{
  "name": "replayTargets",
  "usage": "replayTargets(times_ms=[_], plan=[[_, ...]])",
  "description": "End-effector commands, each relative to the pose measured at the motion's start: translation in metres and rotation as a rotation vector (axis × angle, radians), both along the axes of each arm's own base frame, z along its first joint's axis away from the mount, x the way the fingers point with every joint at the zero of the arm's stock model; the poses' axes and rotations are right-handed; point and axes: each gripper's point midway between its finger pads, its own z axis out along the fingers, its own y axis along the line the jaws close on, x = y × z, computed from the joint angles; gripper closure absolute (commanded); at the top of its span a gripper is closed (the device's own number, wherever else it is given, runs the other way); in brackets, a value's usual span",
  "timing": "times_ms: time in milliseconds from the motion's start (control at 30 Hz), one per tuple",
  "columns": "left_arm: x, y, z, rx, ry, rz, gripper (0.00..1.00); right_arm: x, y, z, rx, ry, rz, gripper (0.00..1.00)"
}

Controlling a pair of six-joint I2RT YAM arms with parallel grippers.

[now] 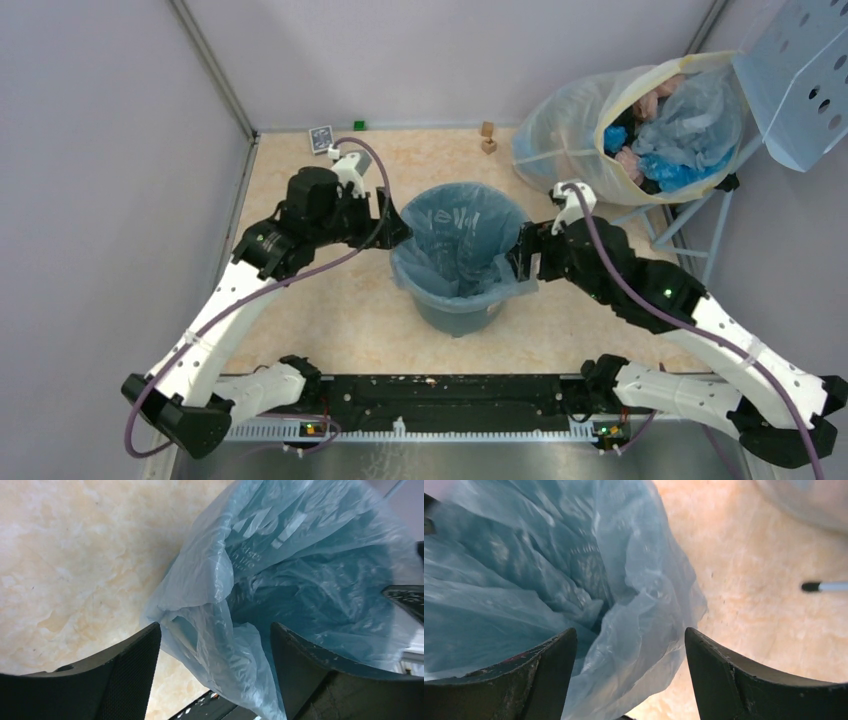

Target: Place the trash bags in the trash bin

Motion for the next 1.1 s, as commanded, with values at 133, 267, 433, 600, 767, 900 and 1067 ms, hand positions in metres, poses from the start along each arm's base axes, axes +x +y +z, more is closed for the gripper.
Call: replayTargets(times_ms=[133, 267, 433, 600, 767, 900, 1067], plan=[[0.005, -0.008, 0.010, 0.150, -0.060, 0.032, 0.24, -0.001, 0.029, -0.059, 0.109, 0.164, -0.028, 0.21], [0.009, -0.013, 0.004, 0.215, -0.047, 0.016, 0.34, -0.005, 0.043, -0.050, 0.195, 0.150, 0.031, 0.17], [0.016, -0.020, 0.000, 0.282, -0.043, 0.014, 0.43, -0.004, 0.035, -0.036, 0.211, 0.125, 0.007, 0.15], [0.021, -0.024, -0.007, 0.355, -0.033, 0.012, 0.47, -0.004, 0.017, -0.013, 0.211, 0.073, -0.035, 0.15], [0.026, -0.027, -0.015, 0.406, -0.037, 0.015, 0.62, -0.006, -0.010, 0.016, 0.210, -0.004, -0.098, 0.15], [0.044, -0.016, -0.007, 0.468, -0.095, 0.087, 0.94, -0.010, -0.030, 0.032, 0.244, -0.066, -0.136, 0.15], [0.069, -0.011, 0.008, 0.535, -0.147, 0.139, 1.00, -0.012, -0.049, 0.019, 0.282, -0.081, -0.214, 0.19]])
